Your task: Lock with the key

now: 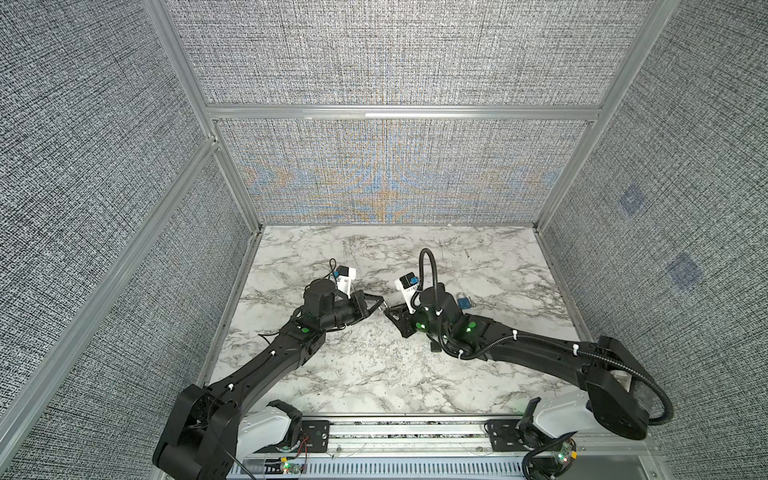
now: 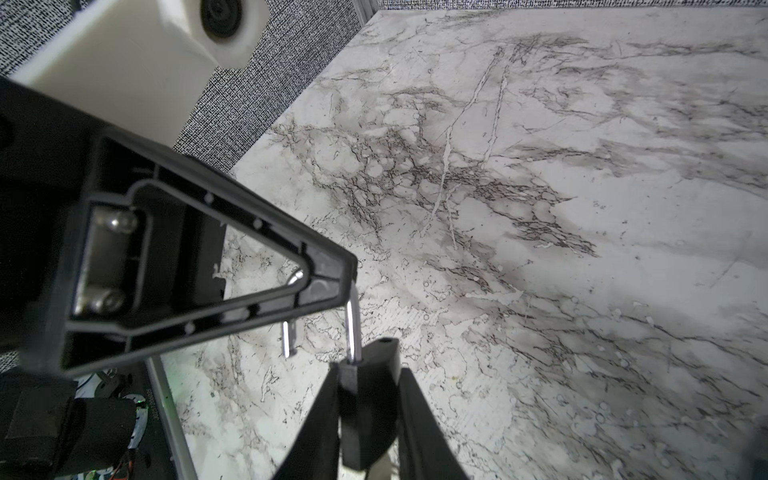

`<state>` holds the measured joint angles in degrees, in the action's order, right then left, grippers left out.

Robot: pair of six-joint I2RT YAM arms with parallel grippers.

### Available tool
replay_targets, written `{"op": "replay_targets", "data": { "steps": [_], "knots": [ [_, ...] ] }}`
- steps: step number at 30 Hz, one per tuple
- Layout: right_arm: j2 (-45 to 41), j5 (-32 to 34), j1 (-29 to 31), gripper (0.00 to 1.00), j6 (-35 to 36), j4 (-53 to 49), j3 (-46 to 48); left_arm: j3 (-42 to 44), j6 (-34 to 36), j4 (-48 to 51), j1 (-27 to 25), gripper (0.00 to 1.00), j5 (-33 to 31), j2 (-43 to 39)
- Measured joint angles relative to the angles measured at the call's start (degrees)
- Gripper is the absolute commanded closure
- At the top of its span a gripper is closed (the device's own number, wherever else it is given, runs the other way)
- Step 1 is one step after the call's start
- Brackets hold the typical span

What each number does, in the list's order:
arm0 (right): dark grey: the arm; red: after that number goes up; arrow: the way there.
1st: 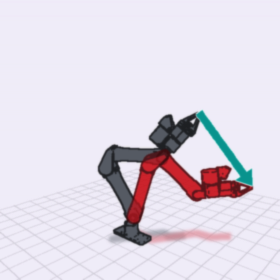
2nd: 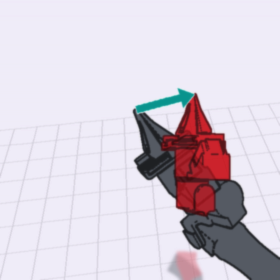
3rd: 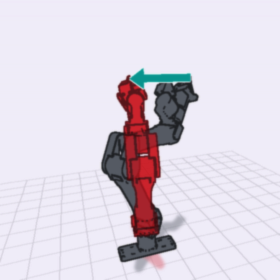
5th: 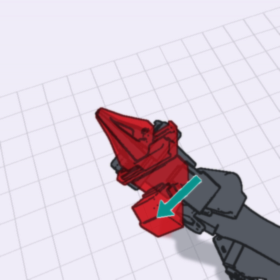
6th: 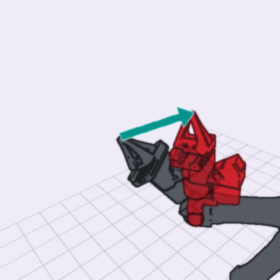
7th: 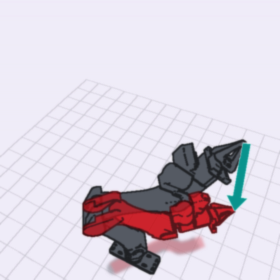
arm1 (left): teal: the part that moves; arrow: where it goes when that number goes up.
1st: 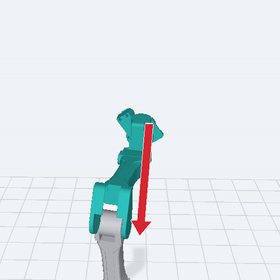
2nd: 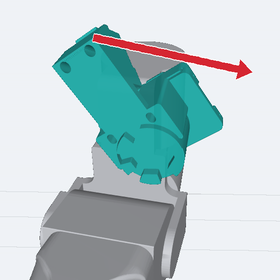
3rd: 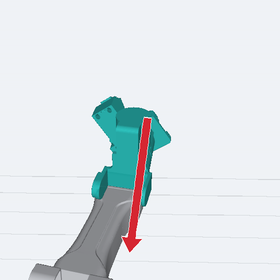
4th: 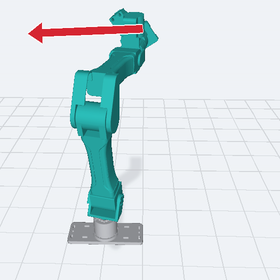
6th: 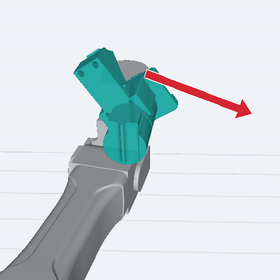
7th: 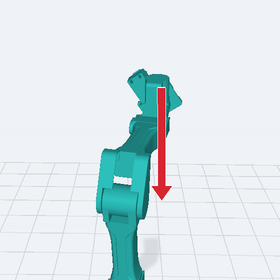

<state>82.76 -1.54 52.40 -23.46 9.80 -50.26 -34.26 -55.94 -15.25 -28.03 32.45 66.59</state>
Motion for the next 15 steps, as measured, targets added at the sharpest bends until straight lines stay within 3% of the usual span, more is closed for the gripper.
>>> {"op": "replay_targets", "data": {
  "steps": [9,15],
  "knots": [
    [0.3,-1.3,-0.3,1.0,0.7,1.1,0.0,-0.1,-0.2,0.1,0.0,1.0,-1.0,0.0],
    [0.1,-4.2,-1.7,1.0,0.2,1.7,0.4,-0.1,-0.2,0.1,-0.1,1.0,-1.0,0.0]
  ]
}}
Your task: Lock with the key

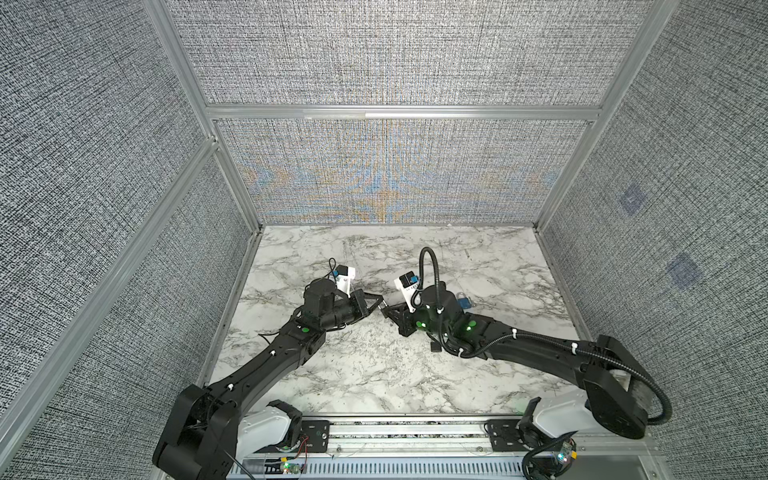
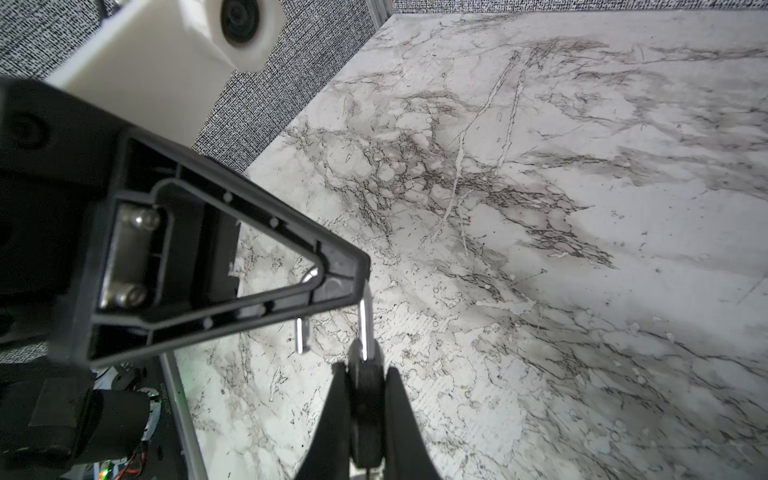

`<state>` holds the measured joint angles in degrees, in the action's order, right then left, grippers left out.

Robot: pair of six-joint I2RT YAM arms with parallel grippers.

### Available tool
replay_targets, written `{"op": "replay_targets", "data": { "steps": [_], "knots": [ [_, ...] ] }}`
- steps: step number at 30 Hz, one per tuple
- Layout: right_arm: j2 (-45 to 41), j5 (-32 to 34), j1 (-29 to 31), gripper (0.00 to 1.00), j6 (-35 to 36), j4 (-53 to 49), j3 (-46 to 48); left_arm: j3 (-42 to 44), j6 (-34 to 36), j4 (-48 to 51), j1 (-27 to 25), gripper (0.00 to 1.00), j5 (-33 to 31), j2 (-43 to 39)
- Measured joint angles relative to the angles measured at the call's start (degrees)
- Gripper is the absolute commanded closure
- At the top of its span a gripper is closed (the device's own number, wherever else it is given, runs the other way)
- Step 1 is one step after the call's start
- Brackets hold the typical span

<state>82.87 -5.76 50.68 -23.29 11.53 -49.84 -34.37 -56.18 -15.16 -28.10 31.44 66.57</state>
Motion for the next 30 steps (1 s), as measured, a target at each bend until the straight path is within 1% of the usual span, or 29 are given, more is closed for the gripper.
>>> {"op": "replay_targets", "data": {
  "steps": [1,2,3,5,6,11,14,23,26,30],
  "knots": [
    [-0.1,-1.4,-0.6,1.0,-0.2,0.0,0.1,0.0,0.0,0.0,0.0,1.0,0.0,0.0],
    [-0.2,-3.0,-1.3,1.0,-0.5,0.0,0.1,-0.1,0.2,0.0,0.0,0.97,0.0,0.0],
    [-0.3,-4.8,-2.0,1.0,-0.9,0.0,0.1,-0.2,0.5,0.0,0.0,0.89,0.1,0.1],
    [-0.6,-8.8,-3.6,1.0,-1.7,0.0,0.1,-0.7,1.9,0.2,-0.2,0.78,0.2,0.2],
    [-0.7,-9.9,-4.4,1.0,-2.2,-0.1,0.1,-1.0,2.5,0.6,-0.2,0.77,0.3,0.3],
    [-1.2,-18.5,-7.9,1.0,-4.4,-0.7,-0.3,-3.0,5.8,4.7,-0.2,0.73,0.4,1.1],
    [-1.4,-23.4,-9.6,1.0,-5.6,-1.2,-0.3,-4.2,7.9,6.8,-0.2,0.73,0.7,0.9],
    [-2.4,-35.8,-13.8,1.0,-6.8,-1.0,1.3,-5.7,14.7,10.1,-0.1,0.7,0.8,-2.6],
    [-2.5,-40.7,-15.1,1.0,-7.0,-0.6,2.1,-5.5,17.5,9.1,0.1,0.7,2.2,-4.0],
    [-2.5,-46.5,-15.9,1.0,-7.0,-0.1,2.7,-5.5,21.0,8.8,0.1,0.7,5.7,-3.8]
  ]
}}
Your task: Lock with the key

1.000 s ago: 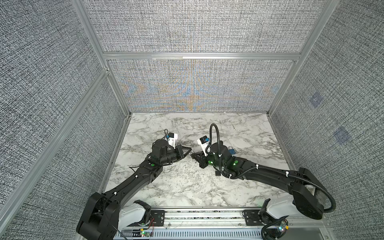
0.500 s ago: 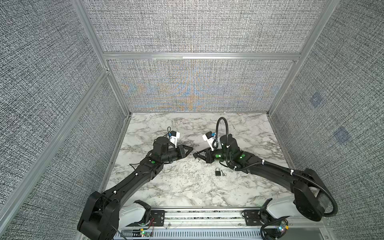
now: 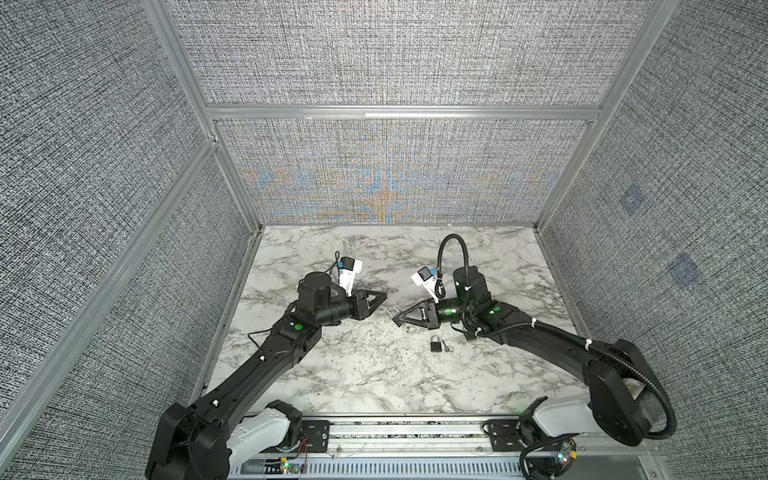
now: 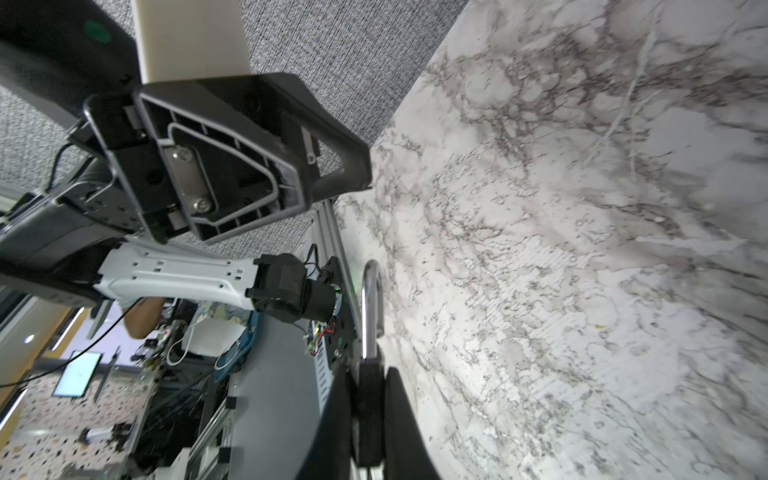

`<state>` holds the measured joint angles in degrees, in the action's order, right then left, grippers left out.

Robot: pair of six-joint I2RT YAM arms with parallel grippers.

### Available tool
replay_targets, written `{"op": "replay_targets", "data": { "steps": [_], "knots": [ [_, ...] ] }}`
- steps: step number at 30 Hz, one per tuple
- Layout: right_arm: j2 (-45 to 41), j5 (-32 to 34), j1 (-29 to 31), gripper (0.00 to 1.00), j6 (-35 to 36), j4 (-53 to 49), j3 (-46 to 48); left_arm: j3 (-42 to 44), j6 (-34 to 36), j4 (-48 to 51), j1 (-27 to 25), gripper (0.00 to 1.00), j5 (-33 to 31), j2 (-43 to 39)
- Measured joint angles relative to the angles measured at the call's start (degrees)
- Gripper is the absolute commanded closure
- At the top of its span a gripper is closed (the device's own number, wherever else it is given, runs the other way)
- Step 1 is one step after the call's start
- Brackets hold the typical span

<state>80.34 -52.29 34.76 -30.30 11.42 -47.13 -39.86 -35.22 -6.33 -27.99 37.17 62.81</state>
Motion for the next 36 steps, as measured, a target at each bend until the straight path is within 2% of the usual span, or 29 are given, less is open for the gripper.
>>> {"op": "replay_targets", "data": {
  "steps": [8,21,25,30,34,36],
  "knots": [
    [0.6,-6.6,-1.1,1.0,-1.4,1.2,0.1,1.0,2.8,-0.3,0.0,0.71,6.9,2.8],
    [1.9,-7.2,-1.8,1.0,-1.4,1.2,0.0,2.4,3.1,-2.9,0.0,0.72,11.5,2.4],
    [2.0,-7.2,-1.8,1.0,-1.4,1.2,-0.1,2.7,2.8,-3.5,0.0,0.69,12.3,2.4],
    [2.0,-7.1,-1.9,1.0,-1.4,1.2,-0.3,2.8,2.6,-4.4,0.0,0.74,12.7,3.1],
    [2.0,-7.0,-1.9,1.0,-1.2,1.2,-0.3,2.8,2.1,-4.7,0.0,0.83,13.0,3.4],
    [2.0,-6.8,-1.9,1.0,-1.1,1.0,-0.4,2.8,2.0,-4.7,0.0,0.85,13.0,3.4]
  ]
}}
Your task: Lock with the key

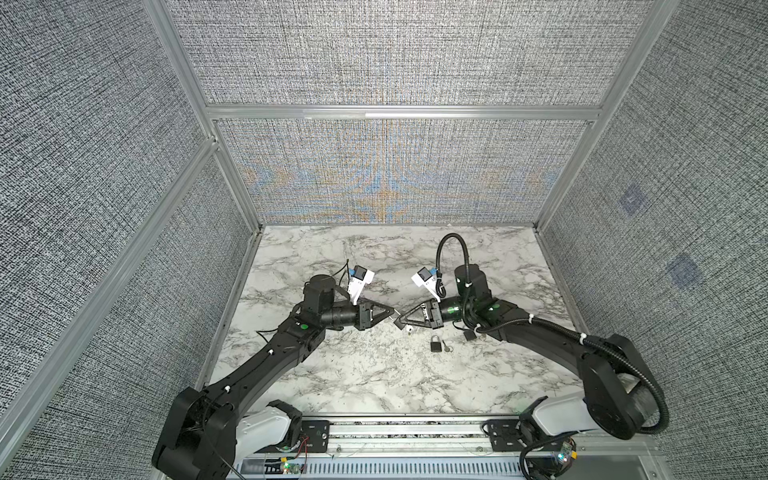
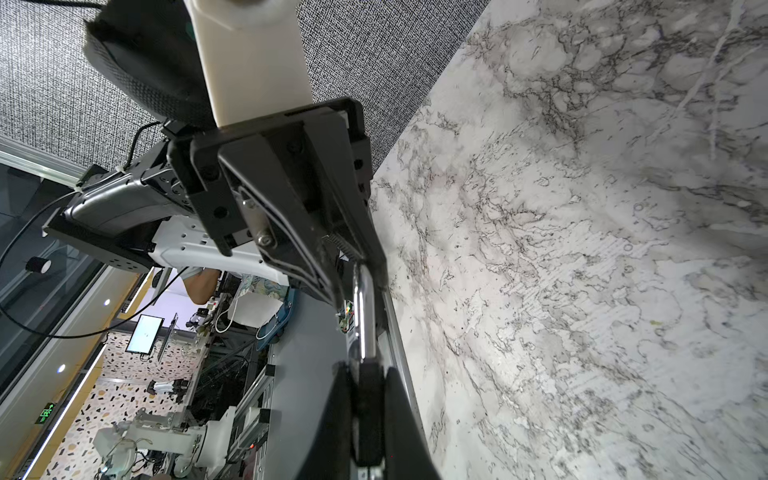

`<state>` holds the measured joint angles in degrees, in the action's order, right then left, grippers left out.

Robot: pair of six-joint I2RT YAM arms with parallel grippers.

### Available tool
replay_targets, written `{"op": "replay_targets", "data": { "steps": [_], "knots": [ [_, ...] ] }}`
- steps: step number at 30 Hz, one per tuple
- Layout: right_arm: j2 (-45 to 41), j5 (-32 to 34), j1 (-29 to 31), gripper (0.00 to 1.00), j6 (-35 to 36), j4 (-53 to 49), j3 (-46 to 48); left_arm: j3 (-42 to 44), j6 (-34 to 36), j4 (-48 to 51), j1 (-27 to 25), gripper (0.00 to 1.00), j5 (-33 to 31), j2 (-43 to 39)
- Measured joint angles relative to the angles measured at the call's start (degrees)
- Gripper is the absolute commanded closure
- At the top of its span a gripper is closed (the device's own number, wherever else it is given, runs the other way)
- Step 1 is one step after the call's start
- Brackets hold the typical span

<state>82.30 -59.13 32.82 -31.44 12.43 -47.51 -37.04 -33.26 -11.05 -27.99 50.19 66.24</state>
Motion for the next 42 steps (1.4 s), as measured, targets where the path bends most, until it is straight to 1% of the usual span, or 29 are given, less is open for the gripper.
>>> {"op": "replay_targets", "data": {
  "steps": [6,10,12,28,37,42],
  "knots": [
    [0.0,0.0,-0.1,1.0,0.2,-0.3,-0.3,0.3,0.0,0.0,0.1,0.91,-0.3,0.1],
    [0.0,0.0,-0.2,1.0,0.2,-0.7,-0.4,0.5,-0.4,-1.0,0.1,0.98,-0.1,0.6],
    [-0.1,-0.3,-0.3,1.0,0.1,-0.7,-0.4,0.5,-0.8,-1.6,0.1,1.0,0.2,0.7],
    [-0.3,-0.9,-0.5,1.0,-5.8,0.4,-0.5,1.0,-0.9,-5.5,0.1,1.0,1.2,2.4],
    [1.5,-1.3,-0.5,1.0,-7.6,2.4,-0.5,4.0,-3.6,-10.0,0.0,1.0,0.9,2.2],
    [2.9,-2.0,-0.5,1.0,-8.5,3.0,-0.5,4.9,-4.5,-10.4,-0.6,1.0,-0.2,2.3]
  ]
}}
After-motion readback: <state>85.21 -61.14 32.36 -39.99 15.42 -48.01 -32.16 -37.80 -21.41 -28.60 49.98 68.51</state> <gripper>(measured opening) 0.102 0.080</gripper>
